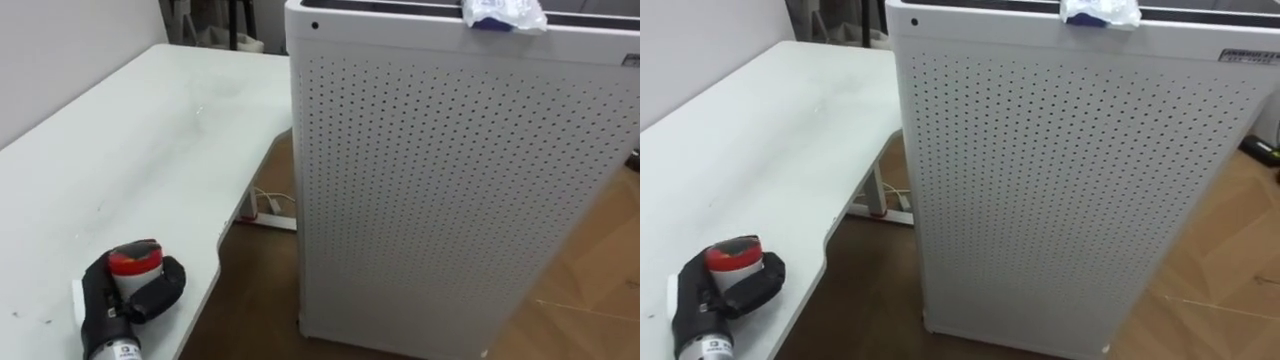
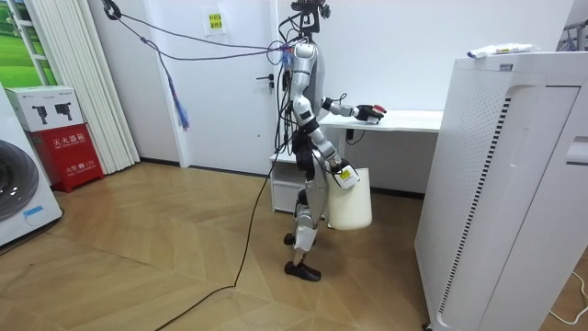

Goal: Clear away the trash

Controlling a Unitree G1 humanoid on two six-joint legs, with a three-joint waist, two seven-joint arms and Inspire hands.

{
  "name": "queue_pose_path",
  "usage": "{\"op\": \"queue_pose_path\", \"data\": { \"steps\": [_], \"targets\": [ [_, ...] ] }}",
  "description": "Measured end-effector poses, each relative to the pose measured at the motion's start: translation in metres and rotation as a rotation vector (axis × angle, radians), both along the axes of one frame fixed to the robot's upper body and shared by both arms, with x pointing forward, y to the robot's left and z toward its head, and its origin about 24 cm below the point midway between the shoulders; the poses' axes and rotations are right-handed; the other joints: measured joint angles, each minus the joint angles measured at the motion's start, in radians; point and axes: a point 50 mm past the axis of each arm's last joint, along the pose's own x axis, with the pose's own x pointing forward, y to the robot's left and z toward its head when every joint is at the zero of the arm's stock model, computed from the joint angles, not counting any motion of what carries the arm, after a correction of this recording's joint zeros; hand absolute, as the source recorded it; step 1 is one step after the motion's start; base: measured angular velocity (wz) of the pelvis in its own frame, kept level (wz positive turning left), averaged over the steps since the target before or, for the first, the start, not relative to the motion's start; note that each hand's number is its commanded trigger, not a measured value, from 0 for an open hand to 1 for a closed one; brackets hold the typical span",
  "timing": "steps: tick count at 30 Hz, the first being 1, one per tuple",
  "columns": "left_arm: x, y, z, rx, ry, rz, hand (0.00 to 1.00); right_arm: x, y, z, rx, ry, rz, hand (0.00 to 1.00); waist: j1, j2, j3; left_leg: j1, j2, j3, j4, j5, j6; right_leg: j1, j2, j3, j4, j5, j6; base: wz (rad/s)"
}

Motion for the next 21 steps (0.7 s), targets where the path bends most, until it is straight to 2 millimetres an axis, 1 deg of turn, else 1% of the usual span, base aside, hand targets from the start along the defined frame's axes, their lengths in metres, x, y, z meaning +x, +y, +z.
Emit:
{"op": "queue_pose_path", "data": {
  "steps": [4, 7, 9, 12, 16, 18, 21],
  "targets": [
    [0.002, -0.005, 0.000, -0.002, -0.002, -0.024, 1.00, 0.001, 0.000, 0.000, -0.007, -0.003, -0.005, 1.00, 0.000, 0.000, 0.0000, -0.001, 0.002, 0.009, 0.000, 0.000, 0.000, 0.001, 0.001, 0.002, -0.002, 0.000, 0.000, 0.00],
    [0.005, -0.015, 0.004, -0.023, -0.014, -0.065, 1.00, 0.002, -0.001, 0.001, -0.012, -0.008, -0.021, 1.00, 0.000, -0.003, 0.0010, -0.008, 0.002, 0.007, 0.001, 0.000, 0.000, -0.003, 0.002, 0.000, -0.003, 0.000, 0.000, 0.03],
    [0.009, -0.033, 0.013, -0.054, -0.061, -0.114, 1.00, 0.008, -0.001, 0.002, -0.016, -0.022, -0.021, 1.00, 0.002, -0.011, 0.0017, -0.017, 0.002, 0.007, 0.003, 0.000, 0.000, -0.013, 0.001, 0.002, 0.000, 0.000, 0.000, 0.02],
    [0.014, -0.049, 0.027, -0.067, -0.125, -0.203, 1.00, 0.017, -0.001, 0.005, -0.022, -0.041, -0.017, 1.00, 0.001, -0.017, 0.0015, -0.018, 0.003, 0.012, 0.004, 0.000, 0.000, -0.017, 0.003, 0.006, 0.000, 0.000, 0.000, -0.05],
    [0.017, -0.066, 0.045, -0.081, -0.201, -0.314, 1.00, 0.027, -0.001, 0.009, -0.033, -0.071, -0.021, 1.00, 0.002, -0.017, 0.0015, -0.026, 0.003, 0.016, 0.000, 0.000, 0.000, -0.028, 0.003, 0.008, -0.002, 0.000, 0.000, -0.05],
    [0.018, -0.076, 0.052, -0.088, -0.231, -0.401, 1.00, 0.038, 0.000, 0.013, -0.039, -0.099, -0.020, 1.00, 0.004, -0.017, 0.0013, -0.034, 0.004, 0.019, 0.000, 0.000, 0.000, -0.038, 0.003, 0.009, -0.001, 0.000, 0.000, 0.00],
    [0.017, -0.086, 0.055, -0.088, -0.239, -0.491, 1.00, 0.047, 0.000, 0.016, -0.043, -0.125, -0.019, 1.00, 0.002, -0.017, 0.0012, -0.042, 0.005, 0.021, 0.000, 0.000, 0.000, -0.044, 0.003, 0.010, -0.003, 0.000, 0.000, 0.00]
  ]
}}
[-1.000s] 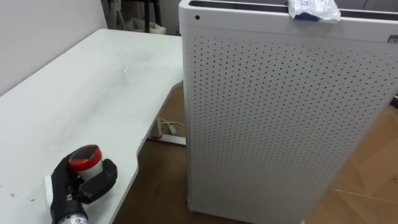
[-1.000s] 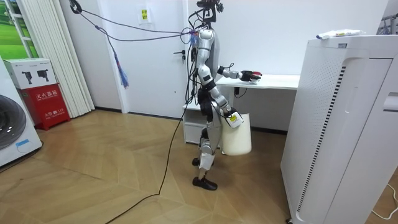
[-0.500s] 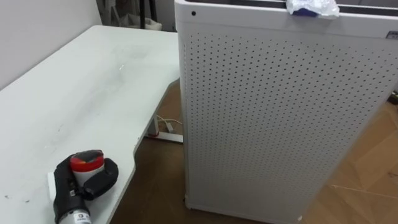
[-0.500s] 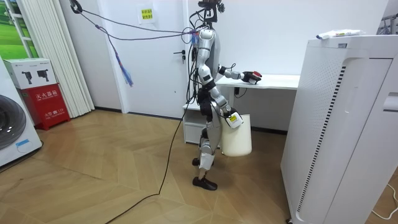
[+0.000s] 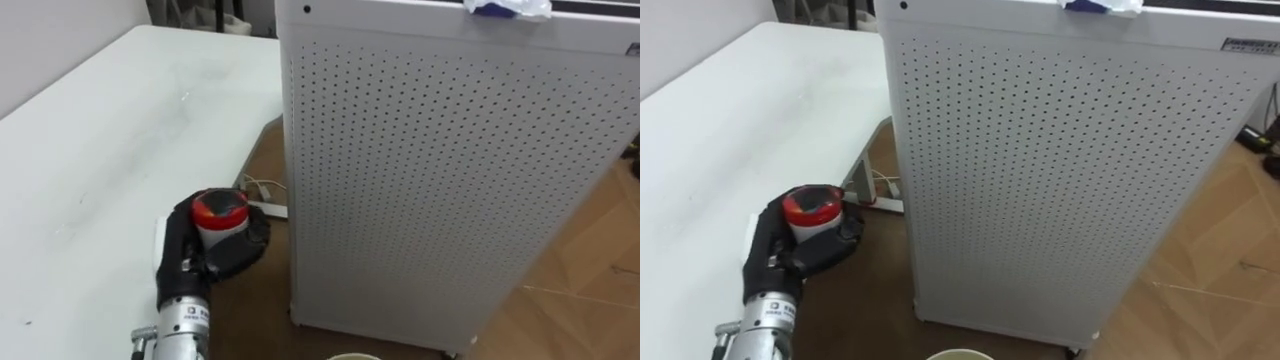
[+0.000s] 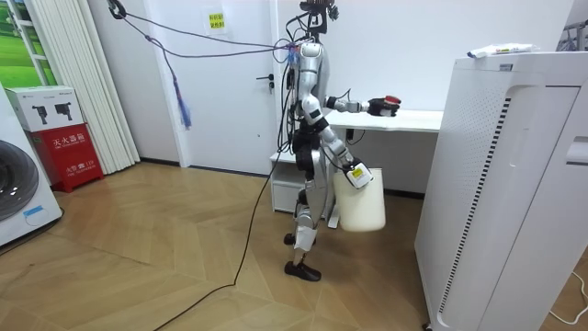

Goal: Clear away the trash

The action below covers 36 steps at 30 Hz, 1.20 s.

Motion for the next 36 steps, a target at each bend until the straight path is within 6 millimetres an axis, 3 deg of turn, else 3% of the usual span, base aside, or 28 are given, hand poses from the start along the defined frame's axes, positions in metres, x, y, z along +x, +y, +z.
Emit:
{"op": "queue_pose_path", "data": {
  "steps": [7, 9, 10, 14, 20, 22, 23, 24, 26, 28, 29, 30, 36],
  "targets": [
    [-0.005, -0.022, -0.005, 0.026, 0.022, -0.215, 1.00, 0.020, 0.002, 0.008, -0.012, -0.052, 0.005, 1.00, -0.002, 0.013, 0.0015, -0.016, 0.002, 0.004, 0.000, 0.000, 0.000, -0.018, 0.005, 0.020, -0.004, 0.000, 0.000, -0.03],
    [-0.006, -0.025, -0.006, 0.030, 0.025, -0.245, 1.00, 0.027, 0.001, 0.012, -0.014, -0.071, 0.007, 1.00, -0.010, 0.026, -0.0001, -0.029, 0.001, 0.001, 0.003, 0.000, 0.000, -0.029, 0.005, 0.021, -0.003, 0.000, 0.000, -0.02],
    [-0.007, -0.027, -0.007, 0.033, 0.031, -0.267, 1.00, 0.031, 0.000, 0.014, -0.018, -0.080, 0.010, 1.00, -0.016, 0.036, 0.0038, -0.030, 0.001, 0.000, 0.002, 0.000, 0.000, -0.030, 0.004, 0.022, -0.003, 0.000, 0.000, 0.00],
    [-0.013, -0.032, -0.024, 0.085, 0.095, -0.357, 1.00, 0.042, 0.001, 0.019, -0.018, -0.104, 0.017, 1.00, -0.031, 0.060, 0.0037, -0.051, 0.001, 0.003, 0.002, 0.000, 0.000, -0.059, 0.006, 0.030, 0.001, 0.000, 0.000, -0.07],
    [-0.028, -0.041, -0.055, 0.199, 0.226, -0.505, 1.00, 0.044, 0.000, 0.019, -0.027, -0.108, 0.017, 1.00, -0.027, 0.063, 0.0040, -0.095, 0.005, 0.022, 0.004, 0.000, 0.000, -0.138, 0.007, 0.039, 0.049, 0.000, 0.000, -0.12],
    [-0.033, -0.042, -0.065, 0.224, 0.270, -0.537, 1.00, 0.043, -0.002, 0.017, -0.035, -0.095, 0.015, 1.00, -0.027, 0.070, 0.0123, -0.084, 0.007, -0.021, 0.002, 0.000, 0.000, -0.191, 0.008, 0.032, 0.143, -0.009, -0.011, -0.33],
    [-0.035, -0.039, -0.069, 0.240, 0.290, -0.548, 1.00, 0.043, -0.001, 0.017, -0.036, -0.099, 0.017, 1.00, -0.023, 0.069, 0.0182, -0.084, 0.005, -0.074, 0.003, 0.000, 0.000, -0.242, 0.017, 0.032, 0.148, -0.021, -0.035, -0.52],
    [-0.036, -0.032, -0.072, 0.254, 0.309, -0.548, 1.00, 0.047, 0.000, 0.019, -0.034, -0.114, 0.024, 1.00, -0.022, 0.065, 0.0199, -0.104, -0.003, -0.082, 0.020, -0.005, -0.008, -0.277, 0.024, 0.043, 0.076, 0.059, -0.052, -0.40],
    [-0.037, -0.032, -0.076, 0.254, 0.340, -0.566, 1.00, 0.045, -0.004, 0.018, -0.055, -0.103, 0.018, 1.00, -0.044, 0.079, 0.0208, -0.127, 0.005, -0.056, 0.035, -0.008, -0.017, -0.278, 0.021, 0.031, 0.087, 0.065, -0.061, -0.07],
    [-0.038, -0.034, -0.077, 0.252, 0.342, -0.590, 1.00, 0.043, -0.004, 0.015, -0.066, -0.089, 0.019, 1.00, -0.055, 0.078, 0.0215, -0.137, 0.011, -0.037, 0.039, -0.006, -0.020, -0.279, 0.025, 0.036, 0.087, 0.065, -0.061, 0.09],
    [-0.038, -0.037, -0.077, 0.248, 0.345, -0.603, 0.82, 0.043, -0.005, 0.015, -0.074, -0.089, 0.010, 1.00, -0.056, 0.078, 0.0214, -0.134, 0.013, -0.029, 0.033, -0.004, -0.022, -0.282, 0.029, 0.034, 0.087, 0.065, -0.061, 0.15],
    [-0.039, -0.039, -0.079, 0.250, 0.352, -0.618, 0.00, 0.045, -0.006, 0.016, -0.077, -0.094, 0.006, 1.00, -0.053, 0.077, 0.0214, -0.138, 0.011, -0.025, 0.031, -0.004, -0.022, -0.290, 0.028, 0.031, 0.088, 0.065, -0.061, 0.07],
    [-0.050, -0.037, -0.099, 0.267, 0.453, -0.671, 0.00, 0.047, -0.001, 0.015, -0.055, -0.085, -0.007, 1.00, -0.049, 0.074, 0.0231, -0.143, 0.000, 0.004, 0.033, -0.004, -0.022, -0.293, 0.026, 0.027, 0.088, 0.065, -0.060, 0.02]
  ]
}}
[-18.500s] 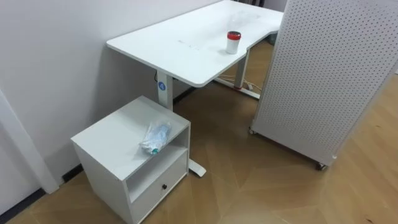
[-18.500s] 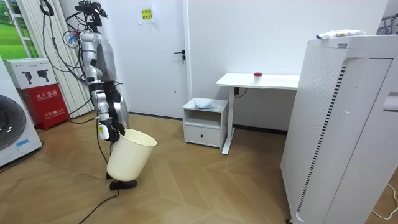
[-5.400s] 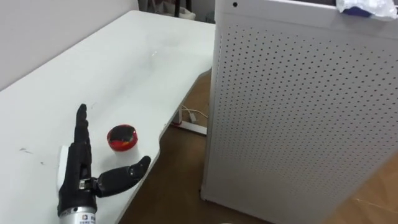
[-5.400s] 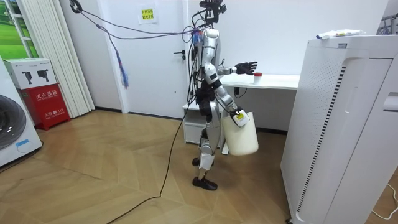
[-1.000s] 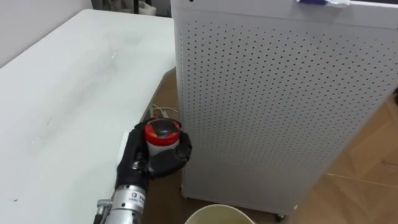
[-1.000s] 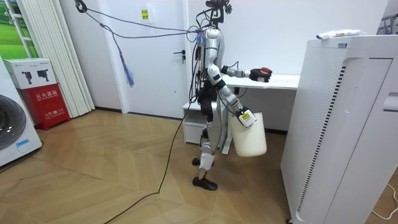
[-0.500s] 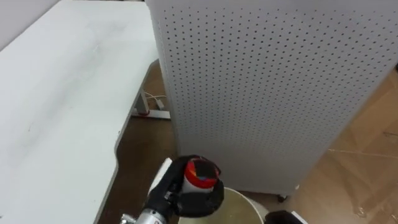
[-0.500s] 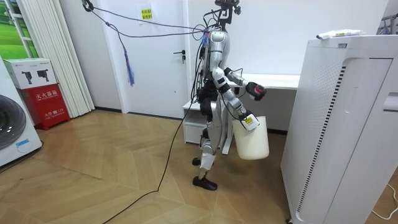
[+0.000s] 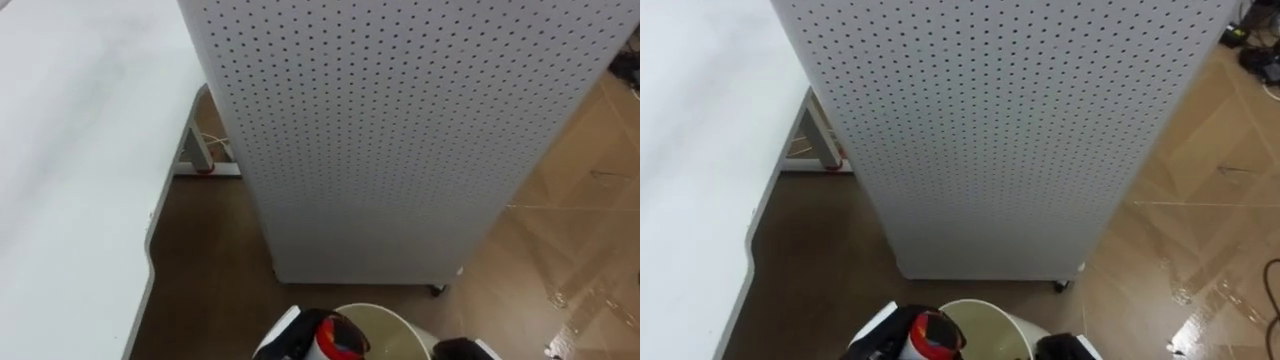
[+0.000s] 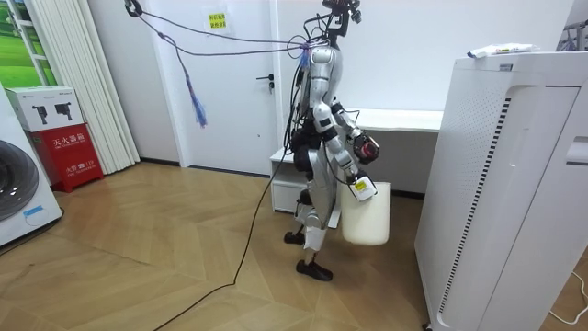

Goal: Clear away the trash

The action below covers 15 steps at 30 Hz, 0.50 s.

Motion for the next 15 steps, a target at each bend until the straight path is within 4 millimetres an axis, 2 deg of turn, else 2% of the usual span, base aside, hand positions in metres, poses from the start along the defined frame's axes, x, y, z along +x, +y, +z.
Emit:
{"op": "queue_pose_path", "data": {
  "steps": [2, 7, 9, 15],
  "targets": [
    [-0.0051, 0.0031, -0.0078, 0.033, 0.035, -0.015, 0.00, 0.0020, 0.0062, -0.0002, 0.016, -0.002, 0.005, 1.00, -0.002, 0.000, -0.0002, -0.009, -0.002, 0.000, 0.007, 0.000, 0.000, -0.006, -0.003, -0.002, 0.005, 0.000, 0.000, 0.08],
    [-0.0087, 0.0024, -0.0117, 0.048, 0.056, -0.041, 0.00, -0.0021, 0.0104, -0.0043, 0.039, 0.026, 0.026, 1.00, -0.001, 0.001, -0.0004, -0.029, -0.005, 0.003, 0.033, 0.000, 0.000, -0.015, -0.012, -0.005, 0.017, 0.000, 0.000, 0.12],
    [-0.0090, -0.0013, -0.0119, 0.047, 0.055, -0.051, 0.00, -0.0040, 0.0105, -0.0059, 0.052, 0.039, 0.032, 1.00, -0.001, 0.001, -0.0004, -0.029, -0.005, 0.024, 0.035, 0.000, 0.001, -0.016, -0.015, -0.003, 0.021, 0.000, 0.000, 0.04],
    [-0.0089, -0.0048, -0.0114, 0.036, 0.054, -0.053, 0.00, -0.0070, 0.0109, -0.0079, 0.056, 0.056, 0.051, 1.00, -0.003, 0.002, -0.0016, -0.029, -0.006, 0.040, 0.039, 0.003, 0.005, -0.017, -0.019, 0.002, 0.020, 0.008, 0.000, 0.00]
  ]
}}
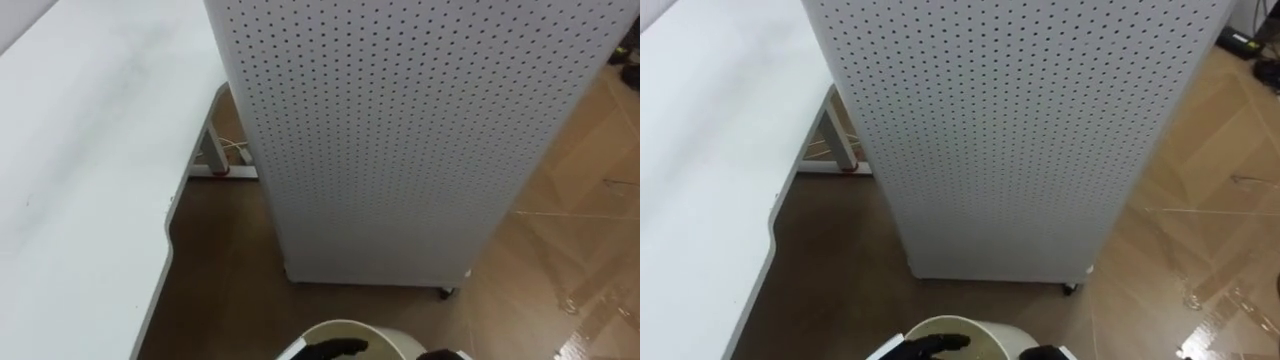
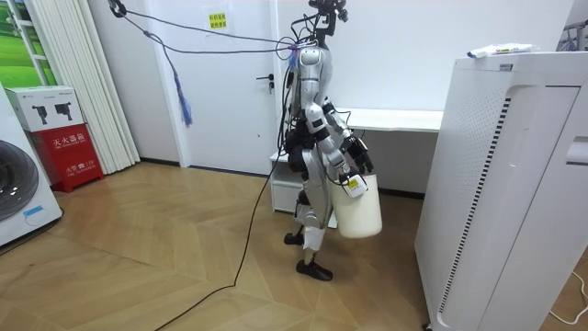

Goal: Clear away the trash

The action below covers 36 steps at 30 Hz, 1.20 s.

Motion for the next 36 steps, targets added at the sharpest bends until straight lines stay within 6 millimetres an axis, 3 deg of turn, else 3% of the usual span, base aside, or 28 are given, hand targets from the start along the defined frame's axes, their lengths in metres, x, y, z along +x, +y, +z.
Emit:
{"op": "queue_pose_path", "data": {
  "steps": [9, 19, 26, 27, 33, 35, 36],
  "targets": [
    [0.007, -0.014, 0.015, -0.066, -0.059, -0.012, 0.00, -0.004, -0.004, -0.002, -0.017, 0.001, -0.029, 1.00, 0.000, 0.006, -0.0110, 0.010, 0.002, 0.018, 0.000, 0.002, 0.004, 0.004, -0.001, 0.000, 0.009, 0.010, -0.005, -0.05],
    [0.010, -0.021, 0.021, -0.053, -0.122, -0.010, 0.00, -0.011, -0.001, -0.005, -0.012, 0.015, -0.025, 1.00, -0.002, -0.003, -0.0113, 0.077, -0.003, 0.042, -0.023, 0.003, 0.006, 0.049, -0.001, 0.026, 0.012, 0.006, 0.000, -0.06],
    [0.025, -0.023, 0.063, -0.069, -0.380, 0.016, 0.00, -0.023, -0.005, -0.008, -0.007, 0.020, -0.043, 1.00, -0.009, -0.015, -0.0139, 0.107, -0.006, 0.046, -0.040, 0.000, 0.012, 0.076, 0.000, 0.038, 0.010, 0.006, 0.006, -0.02],
    [0.026, -0.022, 0.067, -0.057, -0.414, 0.022, 0.00, -0.026, -0.006, -0.010, -0.007, 0.028, -0.048, 1.00, -0.009, -0.018, -0.0170, 0.117, -0.004, 0.054, -0.042, -0.001, 0.013, 0.085, 0.005, 0.041, 0.008, 0.007, 0.008, -0.14],
    [0.034, -0.005, 0.086, 0.059, -0.597, 0.100, 0.00, -0.024, -0.010, -0.007, 0.006, 0.004, -0.082, 1.00, -0.004, -0.035, -0.0173, 0.171, -0.005, 0.131, -0.040, -0.013, 0.025, 0.091, 0.020, 0.083, 0.007, 0.019, 0.013, -0.37],
    [0.037, -0.001, 0.100, 0.080, -0.687, 0.124, 0.00, -0.026, -0.010, -0.008, 0.011, 0.006, -0.076, 1.00, -0.001, -0.040, -0.0191, 0.175, 0.008, 0.165, -0.048, -0.020, 0.027, 0.095, 0.029, 0.076, -0.014, 0.043, 0.011, -0.50],
    [0.039, 0.002, 0.108, 0.093, -0.747, 0.149, 0.00, -0.026, -0.009, -0.008, 0.016, 0.007, -0.072, 1.00, 0.008, -0.040, -0.0194, 0.181, 0.022, 0.199, -0.058, -0.024, 0.028, 0.104, 0.028, 0.044, -0.028, 0.058, 0.003, -0.64]
  ]
}}
